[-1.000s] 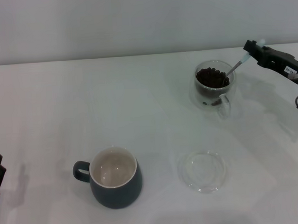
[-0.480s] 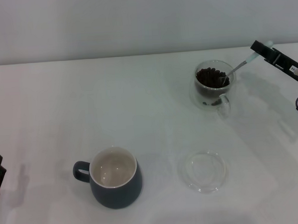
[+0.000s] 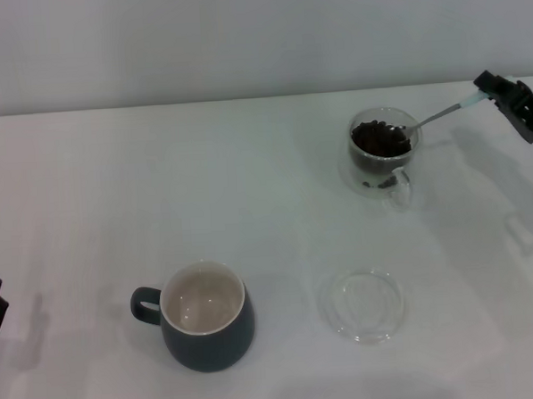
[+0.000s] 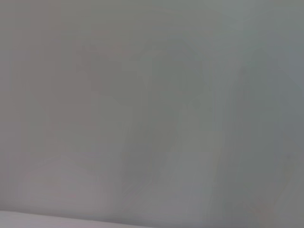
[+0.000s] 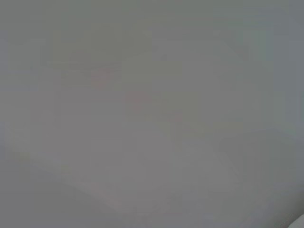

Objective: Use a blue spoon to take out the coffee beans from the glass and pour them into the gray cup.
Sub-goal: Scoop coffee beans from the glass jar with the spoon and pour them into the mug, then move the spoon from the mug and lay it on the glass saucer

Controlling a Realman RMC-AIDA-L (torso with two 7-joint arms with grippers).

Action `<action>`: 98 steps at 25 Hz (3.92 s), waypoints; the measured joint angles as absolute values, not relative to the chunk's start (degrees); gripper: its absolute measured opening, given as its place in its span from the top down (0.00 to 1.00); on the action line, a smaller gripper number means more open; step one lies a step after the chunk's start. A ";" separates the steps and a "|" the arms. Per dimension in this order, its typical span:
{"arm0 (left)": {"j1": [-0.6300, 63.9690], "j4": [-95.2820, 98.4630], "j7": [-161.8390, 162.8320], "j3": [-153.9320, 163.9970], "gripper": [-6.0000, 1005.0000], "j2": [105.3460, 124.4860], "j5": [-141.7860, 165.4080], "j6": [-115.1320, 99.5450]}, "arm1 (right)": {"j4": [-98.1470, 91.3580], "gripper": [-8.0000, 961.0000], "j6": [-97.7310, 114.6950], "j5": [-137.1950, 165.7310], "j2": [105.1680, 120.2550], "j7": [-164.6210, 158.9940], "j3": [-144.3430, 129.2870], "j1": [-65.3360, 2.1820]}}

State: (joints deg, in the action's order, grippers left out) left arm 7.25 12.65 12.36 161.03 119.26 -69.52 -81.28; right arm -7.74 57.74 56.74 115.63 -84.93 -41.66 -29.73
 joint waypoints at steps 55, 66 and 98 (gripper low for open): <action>8.56 13.10 12.66 161.28 0.28 119.61 -69.35 -79.11 | -9.20 0.84 76.54 55.37 116.19 -99.63 -79.42 -35.02; 9.08 12.73 12.66 160.86 0.28 119.44 -69.44 -79.10 | -25.06 0.84 67.57 34.78 116.19 -86.56 -105.08 -29.98; 9.69 12.55 12.64 160.13 0.28 119.27 -70.33 -79.67 | -7.02 0.84 79.06 35.59 110.39 -75.77 -86.23 -20.19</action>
State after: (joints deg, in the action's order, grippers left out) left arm 9.69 12.55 12.64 160.13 119.27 -70.33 -79.67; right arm -7.02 79.06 35.59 110.39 -75.77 -86.23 -20.19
